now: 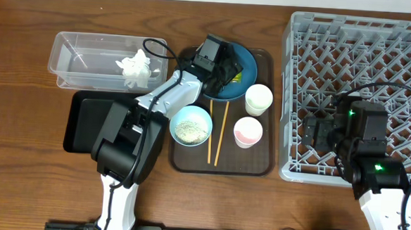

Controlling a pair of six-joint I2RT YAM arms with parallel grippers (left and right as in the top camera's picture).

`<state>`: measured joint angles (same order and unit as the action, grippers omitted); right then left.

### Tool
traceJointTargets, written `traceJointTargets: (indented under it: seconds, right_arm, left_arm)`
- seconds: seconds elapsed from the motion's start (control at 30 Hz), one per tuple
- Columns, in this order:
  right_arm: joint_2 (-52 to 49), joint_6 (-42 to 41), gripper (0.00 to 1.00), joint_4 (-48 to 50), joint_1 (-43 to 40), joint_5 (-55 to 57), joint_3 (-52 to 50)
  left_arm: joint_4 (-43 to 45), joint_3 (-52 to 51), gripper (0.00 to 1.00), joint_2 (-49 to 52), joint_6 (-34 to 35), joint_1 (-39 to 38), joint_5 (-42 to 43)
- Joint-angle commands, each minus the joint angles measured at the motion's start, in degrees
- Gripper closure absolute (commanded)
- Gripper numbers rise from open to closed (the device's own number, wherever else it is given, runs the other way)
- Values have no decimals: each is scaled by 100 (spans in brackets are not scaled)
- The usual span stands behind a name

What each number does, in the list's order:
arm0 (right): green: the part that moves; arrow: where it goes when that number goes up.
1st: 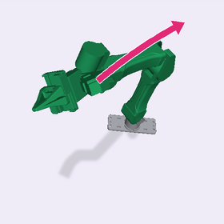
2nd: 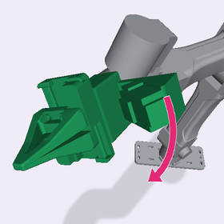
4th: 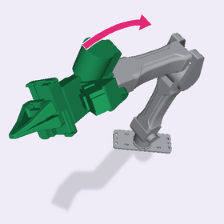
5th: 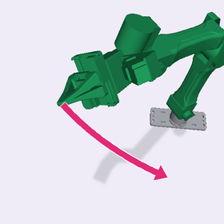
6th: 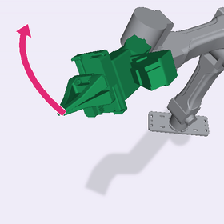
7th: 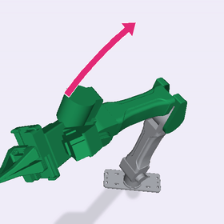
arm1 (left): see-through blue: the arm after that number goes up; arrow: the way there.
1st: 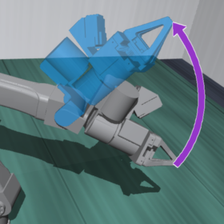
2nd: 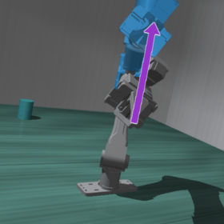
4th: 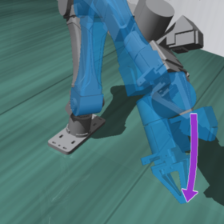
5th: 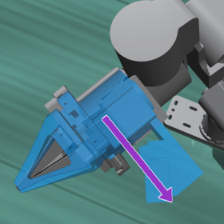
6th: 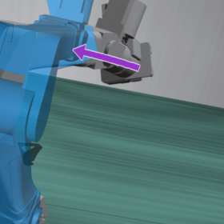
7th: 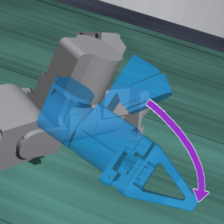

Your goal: Sort waste into correct bins and load items into the dishwasher rack

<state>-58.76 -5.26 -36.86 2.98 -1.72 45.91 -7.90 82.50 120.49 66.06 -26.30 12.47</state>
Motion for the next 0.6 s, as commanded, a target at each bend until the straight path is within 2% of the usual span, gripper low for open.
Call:
traceJointTargets:
  seconds: [0.0, 0.4, 0.5, 0.57]
  right_arm:
    - [9, -48, 1, -22, 42, -26, 120]
    - [9, -48, 1, -20, 42, -26, 120]
    - [9, -46, 1, -20, 42, -26, 120]
    - [9, -48, 1, -20, 42, -26, 120]
  left_arm:
    - [33, 76, 23, 101, 92, 24, -313]
    - [35, 76, 30, 345, 96, 24, -308]
    - [35, 76, 38, 382, 92, 24, -313]
    - [76, 76, 50, 382, 90, 24, -310]
